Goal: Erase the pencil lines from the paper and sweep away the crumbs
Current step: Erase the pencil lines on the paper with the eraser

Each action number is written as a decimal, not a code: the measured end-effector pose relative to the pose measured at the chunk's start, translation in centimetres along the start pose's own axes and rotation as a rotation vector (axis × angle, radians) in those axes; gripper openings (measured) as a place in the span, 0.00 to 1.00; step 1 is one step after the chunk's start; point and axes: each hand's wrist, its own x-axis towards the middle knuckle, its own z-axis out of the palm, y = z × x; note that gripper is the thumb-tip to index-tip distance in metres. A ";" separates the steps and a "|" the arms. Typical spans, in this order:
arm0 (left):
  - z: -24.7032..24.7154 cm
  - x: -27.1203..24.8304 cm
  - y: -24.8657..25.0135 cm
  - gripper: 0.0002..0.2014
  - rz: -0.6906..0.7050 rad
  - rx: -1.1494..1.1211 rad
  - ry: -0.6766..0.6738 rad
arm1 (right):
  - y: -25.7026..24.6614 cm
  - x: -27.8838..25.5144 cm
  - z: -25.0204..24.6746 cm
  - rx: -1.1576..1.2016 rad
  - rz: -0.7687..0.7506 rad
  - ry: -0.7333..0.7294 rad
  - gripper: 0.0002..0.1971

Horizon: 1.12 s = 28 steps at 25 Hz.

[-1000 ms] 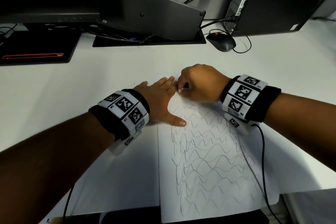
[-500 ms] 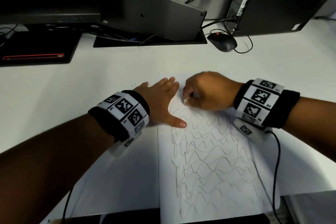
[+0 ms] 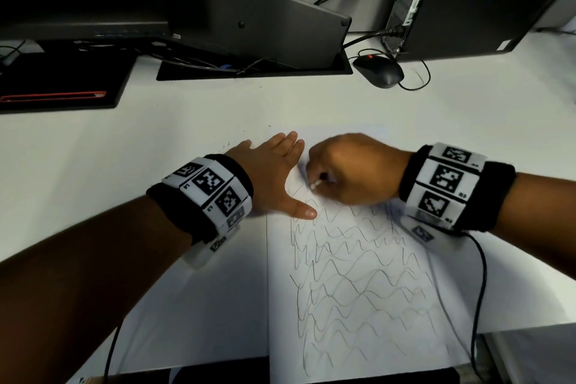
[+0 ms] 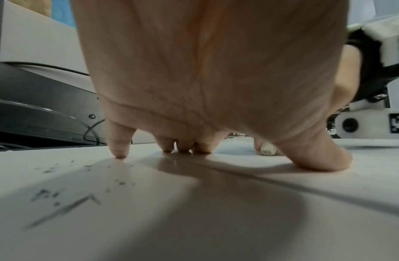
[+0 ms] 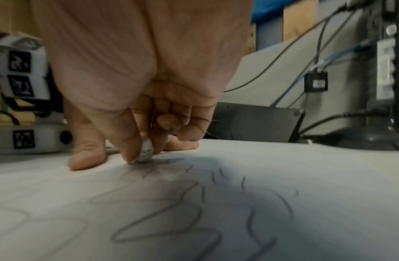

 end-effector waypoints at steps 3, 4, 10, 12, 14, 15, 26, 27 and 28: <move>-0.1 0.0 0.0 0.63 -0.002 0.003 0.000 | 0.9 -0.1 -0.7 0.023 0.086 0.030 0.07; -0.1 0.1 0.0 0.63 -0.003 0.000 -0.004 | 1.3 0.0 -0.8 -0.001 0.102 0.062 0.07; -0.2 0.1 0.0 0.63 -0.006 0.015 -0.016 | 0.7 0.3 -0.5 -0.002 0.075 0.022 0.08; -0.3 0.1 0.0 0.62 -0.006 0.009 -0.016 | 0.6 0.7 -0.5 -0.034 0.075 0.066 0.08; -0.3 0.0 0.0 0.62 -0.003 -0.009 -0.021 | 0.1 1.0 0.1 -0.056 -0.003 0.022 0.08; -0.3 -0.1 0.0 0.62 -0.002 -0.009 -0.018 | -0.1 1.1 0.1 -0.053 -0.011 0.000 0.08; -0.9 -0.2 0.5 0.64 -0.008 0.053 0.019 | 2.9 0.7 -1.1 0.157 0.136 0.105 0.10; -1.2 -0.1 0.8 0.64 -0.008 0.074 0.038 | 3.1 0.6 -0.9 0.157 0.146 0.109 0.09; -1.5 0.1 1.1 0.64 0.000 0.088 0.062 | 3.1 0.6 -0.7 0.153 0.146 0.102 0.09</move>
